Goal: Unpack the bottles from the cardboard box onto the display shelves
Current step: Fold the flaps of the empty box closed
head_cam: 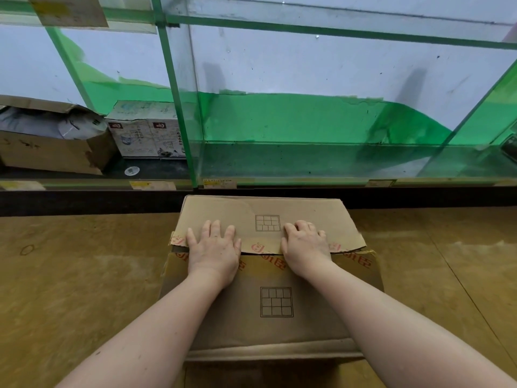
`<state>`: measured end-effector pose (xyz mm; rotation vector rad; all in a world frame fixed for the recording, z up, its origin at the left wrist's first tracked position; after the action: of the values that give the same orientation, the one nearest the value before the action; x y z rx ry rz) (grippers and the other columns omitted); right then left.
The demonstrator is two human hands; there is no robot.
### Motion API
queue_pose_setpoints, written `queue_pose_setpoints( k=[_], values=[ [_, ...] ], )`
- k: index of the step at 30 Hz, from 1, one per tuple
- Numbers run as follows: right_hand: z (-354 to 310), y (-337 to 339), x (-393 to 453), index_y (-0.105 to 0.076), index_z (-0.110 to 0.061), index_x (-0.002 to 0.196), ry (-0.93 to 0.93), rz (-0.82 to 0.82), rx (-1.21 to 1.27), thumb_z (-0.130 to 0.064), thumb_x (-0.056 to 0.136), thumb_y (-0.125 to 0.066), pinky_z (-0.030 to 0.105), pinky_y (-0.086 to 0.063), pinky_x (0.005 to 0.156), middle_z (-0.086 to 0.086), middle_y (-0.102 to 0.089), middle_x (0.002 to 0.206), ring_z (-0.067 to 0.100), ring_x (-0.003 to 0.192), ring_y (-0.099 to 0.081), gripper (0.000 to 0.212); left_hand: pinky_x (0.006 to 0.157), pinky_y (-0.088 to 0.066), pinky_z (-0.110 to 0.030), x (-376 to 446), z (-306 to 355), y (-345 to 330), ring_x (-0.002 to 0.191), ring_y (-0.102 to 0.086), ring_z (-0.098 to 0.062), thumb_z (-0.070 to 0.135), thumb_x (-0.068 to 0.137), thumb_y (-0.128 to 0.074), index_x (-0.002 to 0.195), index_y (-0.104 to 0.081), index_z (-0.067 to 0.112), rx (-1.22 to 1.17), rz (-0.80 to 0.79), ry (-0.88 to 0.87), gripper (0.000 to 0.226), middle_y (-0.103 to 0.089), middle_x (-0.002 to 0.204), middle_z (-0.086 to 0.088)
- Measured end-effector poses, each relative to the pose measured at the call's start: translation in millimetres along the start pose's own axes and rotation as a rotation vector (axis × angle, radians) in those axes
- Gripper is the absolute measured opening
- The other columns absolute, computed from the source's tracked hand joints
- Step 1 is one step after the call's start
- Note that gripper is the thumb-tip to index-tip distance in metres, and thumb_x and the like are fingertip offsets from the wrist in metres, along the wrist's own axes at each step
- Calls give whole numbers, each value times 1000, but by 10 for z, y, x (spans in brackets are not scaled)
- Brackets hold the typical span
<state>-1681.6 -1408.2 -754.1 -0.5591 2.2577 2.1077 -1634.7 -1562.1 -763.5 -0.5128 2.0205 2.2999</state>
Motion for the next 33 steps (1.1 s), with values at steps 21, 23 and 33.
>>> queue_pose_setpoints(
  k=[21,23,33],
  values=[
    [654,-12,-135,-6,-22,152,-400,-84,2,-48,99,-26,64,-3,111,14,1,159,36,146,4,63,112,-17,-57,-70,-396,24,145,2,-35,52,98,-25,150,-12,24,-107,-10,278,61,0,158,-12],
    [684,-38,-118,-6,-21,152,-410,-86,19,-49,99,-27,62,-6,112,15,0,159,36,146,3,64,112,-21,-54,-65,-408,14,145,2,-34,52,97,-25,150,-11,24,-110,-10,281,61,0,158,-12],
    [783,-115,-80,-6,-16,152,-428,-62,42,-49,99,-25,52,-13,115,18,2,158,36,146,2,66,110,-23,-51,-31,-410,-31,145,-2,-34,50,98,-26,150,-12,23,-112,0,288,60,-1,158,-12]
  ],
)
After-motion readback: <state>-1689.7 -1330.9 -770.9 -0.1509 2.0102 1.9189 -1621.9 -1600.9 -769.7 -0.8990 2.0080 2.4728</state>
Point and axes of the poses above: each hand's wrist, its own x-axis towards the middle knuckle, its own y-axis out of the back of the hand, z = x × y, the point moved 8 cm from there along x, towards the middle knuckle
